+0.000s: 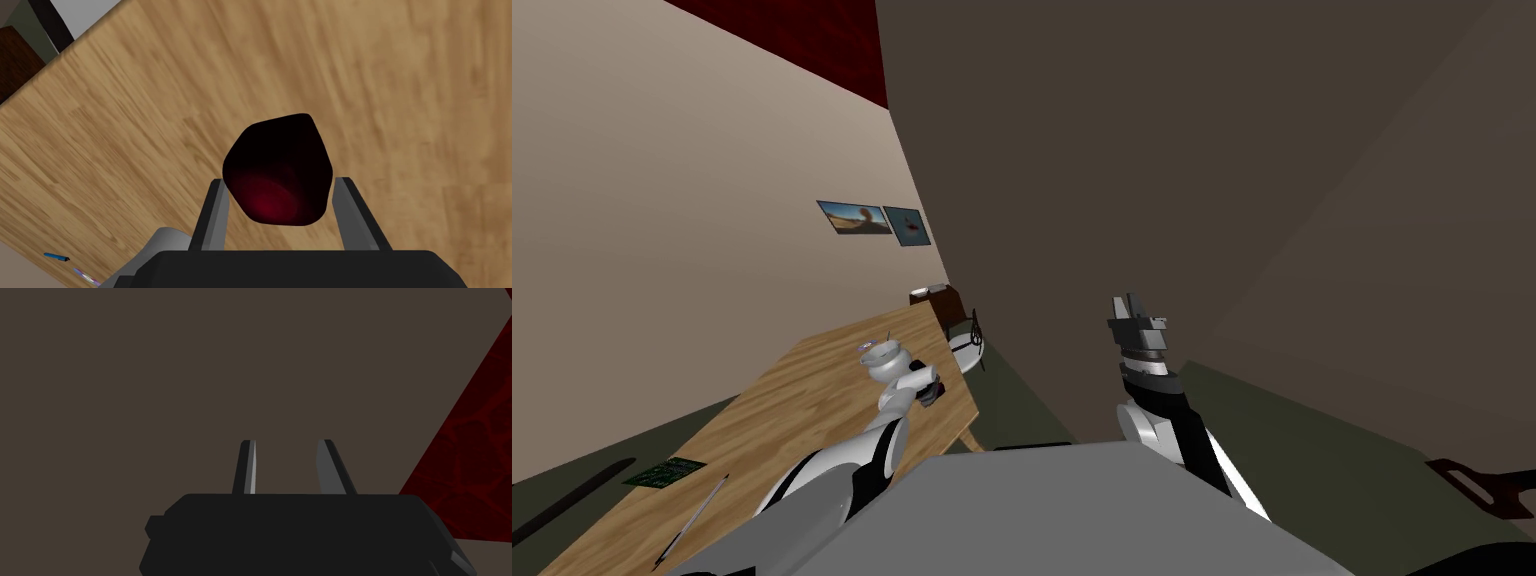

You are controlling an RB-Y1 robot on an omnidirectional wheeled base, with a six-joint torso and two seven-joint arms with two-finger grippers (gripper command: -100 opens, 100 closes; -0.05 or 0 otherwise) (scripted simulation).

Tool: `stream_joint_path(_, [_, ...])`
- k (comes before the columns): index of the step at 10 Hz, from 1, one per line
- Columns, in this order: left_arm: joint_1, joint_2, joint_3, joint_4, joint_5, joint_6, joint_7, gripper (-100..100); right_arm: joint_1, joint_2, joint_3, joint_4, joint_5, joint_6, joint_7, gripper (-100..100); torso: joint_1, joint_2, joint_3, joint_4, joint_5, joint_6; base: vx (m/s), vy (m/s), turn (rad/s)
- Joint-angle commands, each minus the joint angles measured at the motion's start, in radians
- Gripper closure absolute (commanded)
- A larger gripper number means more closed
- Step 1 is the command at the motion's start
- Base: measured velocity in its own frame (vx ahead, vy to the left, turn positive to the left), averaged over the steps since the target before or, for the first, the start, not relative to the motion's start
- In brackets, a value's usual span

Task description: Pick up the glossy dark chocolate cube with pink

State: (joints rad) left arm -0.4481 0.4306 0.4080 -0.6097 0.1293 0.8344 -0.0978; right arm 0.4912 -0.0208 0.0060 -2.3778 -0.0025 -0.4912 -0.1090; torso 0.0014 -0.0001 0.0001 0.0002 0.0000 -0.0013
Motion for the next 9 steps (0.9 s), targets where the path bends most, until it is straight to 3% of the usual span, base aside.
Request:
stream_joint_path(1, [0.0,0.0,0.0,0.0,0.0,0.0,0.0,100,0.0,0.0,0.0,0.0,0.0,0.0,0.0,0,0.0,0.0,0.0,0.0,0.0,0.0,0.0,0.0,0.0])
stream_joint_path(3, [0.0,0.0,0.0,0.0,0.0,0.0,0.0,100,0.0,0.0,0.0,0.0,0.0,0.0,0.0,0,0.0,0.0,0.0,0.0,0.0,0.0,0.0,0.0,0.0])
stream_joint_path(4, [0.0,0.0,0.0,0.0,0.0,-0.001,0.0,0,0.0,0.0,0.0,0.0,0.0,0.0,0.0,0,0.0,0.0,0.0,0.0,0.0,0.0,0.0,0.0,0.0])
stream_joint_path(5, [0.015,-0.006,-0.001,-0.031,0.0,0.011,0.002,100,0.0,0.0,0.0,0.0,0.0,0.0,0.0,0,0.0,0.0,0.0,0.0,0.0,0.0,0.0,0.0,0.0])
stream_joint_path(7, [0.001,0.009,0.01,-0.052,0.002,0.053,-0.007,100,0.0,0.0,0.0,0.0,0.0,0.0,0.0,0,-0.002,0.002,0.001,0.001,-0.001,0.0,-0.039,-0.027,-0.008])
stream_joint_path(8, [0.001,0.008,0.008,-0.045,0.002,0.041,-0.006,100,0.0,0.0,0.0,0.0,0.0,0.0,0.0,0,-0.003,0.004,0.002,0.001,-0.001,0.0,-0.022,-0.016,0.0])
stream_joint_path(9, [0.001,0.008,0.008,-0.048,0.002,0.046,-0.007,0,0.0,0.0,0.0,0.0,0.0,0.0,0.0,0,-0.002,0.003,0.002,0.001,-0.001,-0.001,0.0,0.0,0.0])
